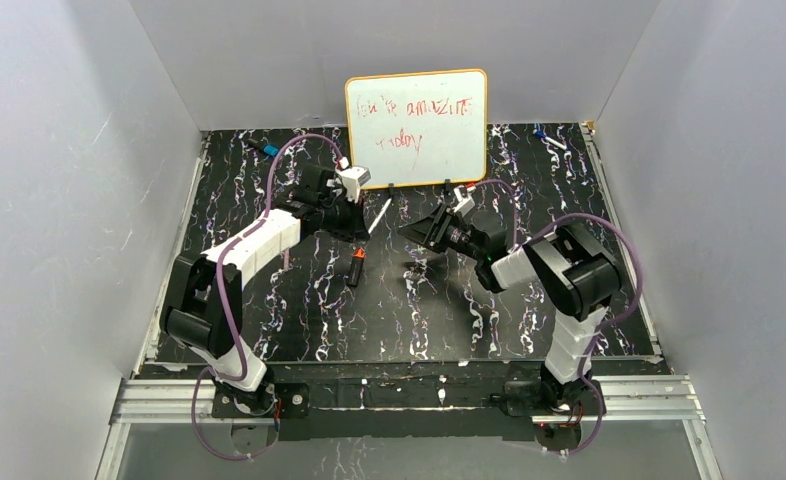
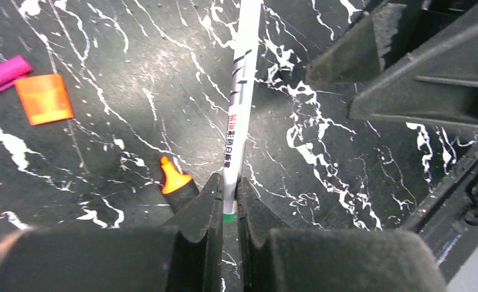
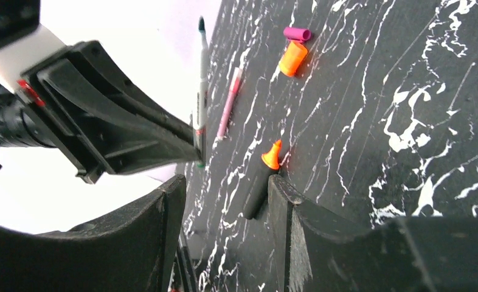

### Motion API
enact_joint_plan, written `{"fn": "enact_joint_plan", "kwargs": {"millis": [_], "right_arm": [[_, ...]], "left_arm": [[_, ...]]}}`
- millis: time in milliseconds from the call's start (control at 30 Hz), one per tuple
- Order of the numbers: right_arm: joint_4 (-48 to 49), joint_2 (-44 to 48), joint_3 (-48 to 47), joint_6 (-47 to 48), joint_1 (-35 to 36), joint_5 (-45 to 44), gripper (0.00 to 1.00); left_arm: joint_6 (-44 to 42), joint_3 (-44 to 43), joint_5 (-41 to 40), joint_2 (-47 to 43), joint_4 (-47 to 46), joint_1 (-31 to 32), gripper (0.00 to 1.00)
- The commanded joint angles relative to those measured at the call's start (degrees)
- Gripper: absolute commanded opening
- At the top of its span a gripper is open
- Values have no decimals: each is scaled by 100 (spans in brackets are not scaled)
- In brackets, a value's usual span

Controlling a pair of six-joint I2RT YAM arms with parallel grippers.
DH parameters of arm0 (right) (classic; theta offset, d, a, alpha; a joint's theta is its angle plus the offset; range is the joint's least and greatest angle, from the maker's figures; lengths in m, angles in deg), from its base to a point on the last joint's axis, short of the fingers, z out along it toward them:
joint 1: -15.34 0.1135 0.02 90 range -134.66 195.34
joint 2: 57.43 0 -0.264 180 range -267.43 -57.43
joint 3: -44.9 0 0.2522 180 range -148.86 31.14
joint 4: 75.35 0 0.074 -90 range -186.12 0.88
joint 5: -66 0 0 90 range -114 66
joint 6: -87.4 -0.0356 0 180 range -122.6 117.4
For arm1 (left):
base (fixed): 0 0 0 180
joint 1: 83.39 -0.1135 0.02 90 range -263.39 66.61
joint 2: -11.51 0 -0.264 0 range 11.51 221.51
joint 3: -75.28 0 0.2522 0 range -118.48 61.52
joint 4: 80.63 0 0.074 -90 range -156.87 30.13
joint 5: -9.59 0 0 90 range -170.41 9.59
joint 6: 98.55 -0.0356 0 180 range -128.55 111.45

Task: Insert the pens into the pen caps

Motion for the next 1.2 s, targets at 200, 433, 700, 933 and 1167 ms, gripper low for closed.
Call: {"fn": "enact_joint_plan", "kwargs": {"millis": [200, 433, 700, 933, 1167], "right_arm": [[1978, -438, -453, -388, 30, -53, 60], [1912, -692, -665, -354, 59, -28, 58], [1830, -791, -672, -246, 99, -53, 57], [1779, -900, -894, -204, 181, -58, 57], [1772, -1011, -1025, -208, 235, -17, 51]], "left_arm": [[501, 331, 819, -340, -543, 19, 0], [664, 394, 957, -355, -806, 22, 0], [779, 401, 1080, -380, -954, 19, 0], [886, 530, 1236, -372, -1120, 29, 0], [950, 588, 1273, -394, -1227, 42, 0]]}}
